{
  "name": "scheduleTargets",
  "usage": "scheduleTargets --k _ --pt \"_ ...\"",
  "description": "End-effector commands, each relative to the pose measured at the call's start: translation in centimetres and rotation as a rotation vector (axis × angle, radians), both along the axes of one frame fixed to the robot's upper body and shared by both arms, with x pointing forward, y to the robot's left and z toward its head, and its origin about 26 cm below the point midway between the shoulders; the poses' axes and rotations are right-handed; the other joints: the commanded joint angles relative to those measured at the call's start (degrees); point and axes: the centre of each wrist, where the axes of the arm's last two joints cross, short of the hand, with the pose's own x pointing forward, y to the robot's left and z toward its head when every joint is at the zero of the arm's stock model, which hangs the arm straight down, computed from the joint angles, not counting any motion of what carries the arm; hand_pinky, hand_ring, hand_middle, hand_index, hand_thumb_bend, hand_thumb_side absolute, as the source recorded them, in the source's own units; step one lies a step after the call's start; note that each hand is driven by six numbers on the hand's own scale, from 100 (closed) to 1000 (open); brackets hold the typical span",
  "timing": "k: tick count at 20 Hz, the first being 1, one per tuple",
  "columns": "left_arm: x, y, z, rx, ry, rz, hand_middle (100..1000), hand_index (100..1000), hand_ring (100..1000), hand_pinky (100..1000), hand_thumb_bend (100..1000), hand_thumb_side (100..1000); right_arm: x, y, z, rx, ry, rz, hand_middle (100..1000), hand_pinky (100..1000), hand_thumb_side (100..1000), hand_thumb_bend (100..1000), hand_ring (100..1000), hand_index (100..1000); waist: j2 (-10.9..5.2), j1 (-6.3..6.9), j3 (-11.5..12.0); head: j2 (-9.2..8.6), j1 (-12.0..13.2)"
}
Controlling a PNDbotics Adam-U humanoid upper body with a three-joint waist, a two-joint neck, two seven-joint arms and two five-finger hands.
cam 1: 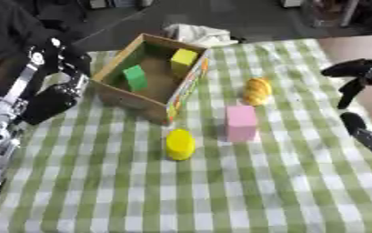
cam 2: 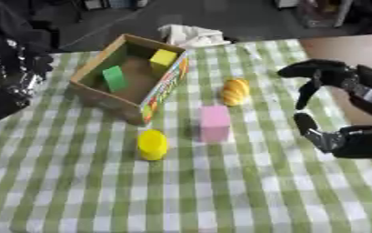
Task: Pick up objects on the table and place them in the box.
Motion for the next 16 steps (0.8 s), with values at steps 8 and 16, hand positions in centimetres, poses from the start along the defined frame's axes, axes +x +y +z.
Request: scheduleTargets --k 8,16 --pt "-1.5 -2.7 -3.5 -0.189 0.065 -0.089 592 899 622 556 100 661 8.2 -3.8 -1.1 -0.070 0.051 -0.229 936 781 265 100 710 944 -0.80 1.23 3.4 0.26 -4.4" --pt "-1.6 -4.2 -4.0 -0.223 0.093 -0.166 588 897 618 554 100 666 12.5 -5.5 -4.4 -0.046 0.093 -0.378 975 820 418 100 794 944 -1.02 2.28 6.6 0.26 -9.1"
